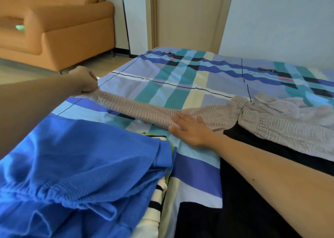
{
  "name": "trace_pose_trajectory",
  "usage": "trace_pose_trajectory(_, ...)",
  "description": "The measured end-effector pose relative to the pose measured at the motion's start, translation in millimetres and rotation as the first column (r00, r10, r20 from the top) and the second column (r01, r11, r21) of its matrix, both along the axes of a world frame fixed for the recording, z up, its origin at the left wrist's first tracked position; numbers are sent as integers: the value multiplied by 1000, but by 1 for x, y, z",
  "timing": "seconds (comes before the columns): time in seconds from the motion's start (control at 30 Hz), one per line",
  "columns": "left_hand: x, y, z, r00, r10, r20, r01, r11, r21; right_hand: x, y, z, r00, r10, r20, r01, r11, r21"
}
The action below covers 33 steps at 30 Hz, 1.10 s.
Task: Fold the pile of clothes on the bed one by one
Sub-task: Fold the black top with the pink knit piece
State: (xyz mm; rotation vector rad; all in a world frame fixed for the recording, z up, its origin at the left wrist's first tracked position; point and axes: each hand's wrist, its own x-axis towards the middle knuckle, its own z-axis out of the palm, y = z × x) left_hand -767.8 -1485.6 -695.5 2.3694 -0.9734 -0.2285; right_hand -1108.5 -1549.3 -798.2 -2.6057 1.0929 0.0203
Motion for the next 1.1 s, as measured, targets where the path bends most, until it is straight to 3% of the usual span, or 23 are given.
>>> trace_pose_trajectory(0.07,-8,-2,2,1000,-16,-23,15,999,-33,-3,3,2,999,2,-42,0,999,51)
trace_pose_trajectory(0.17,-39,-16,28,994,-92,-62,78,978,-196,-1,8,28,924,-136,357,65,977,204)
trace_pose_trajectory(0.23,-74,-35,53,969,-221,-115,180,940,-290,-2,9,52,785,-231,575,69,954,291)
trace_pose_trajectory(0.33,-156,-60,90,885,-447,-129,373,847,-378,-12,12,90,650,-264,713,20,943,331)
trace_pose_trajectory(0.4,-217,-68,103,794,-592,-136,503,767,-399,-22,11,112,502,-303,810,-17,933,360)
trace_pose_trajectory(0.5,-302,-69,114,611,-781,-128,677,599,-428,-64,-1,138,208,-416,885,182,906,383)
trace_pose_trajectory(0.57,-338,-71,111,526,-845,-101,720,505,-475,-112,-19,141,91,-514,853,348,819,456)
trace_pose_trajectory(0.63,-366,-77,102,544,-835,80,787,475,-393,-171,-36,141,23,-608,793,439,719,539)
trace_pose_trajectory(0.7,-384,-82,83,526,-820,226,847,482,-224,-224,-44,141,-73,-647,759,427,667,610)
trace_pose_trajectory(0.8,-410,-85,39,431,-874,224,896,443,6,-298,-45,140,-186,-646,740,441,618,651)
trace_pose_trajectory(0.9,-427,-89,-17,381,-900,213,888,420,188,-370,-42,117,-198,-699,688,561,495,664)
trace_pose_trajectory(1.0,-428,-91,-64,378,-907,183,808,420,412,-430,-29,75,10,-871,491,819,290,496)
trace_pose_trajectory(1.1,-425,-93,-83,368,-907,207,761,421,493,-464,-19,47,150,-929,337,933,246,262)
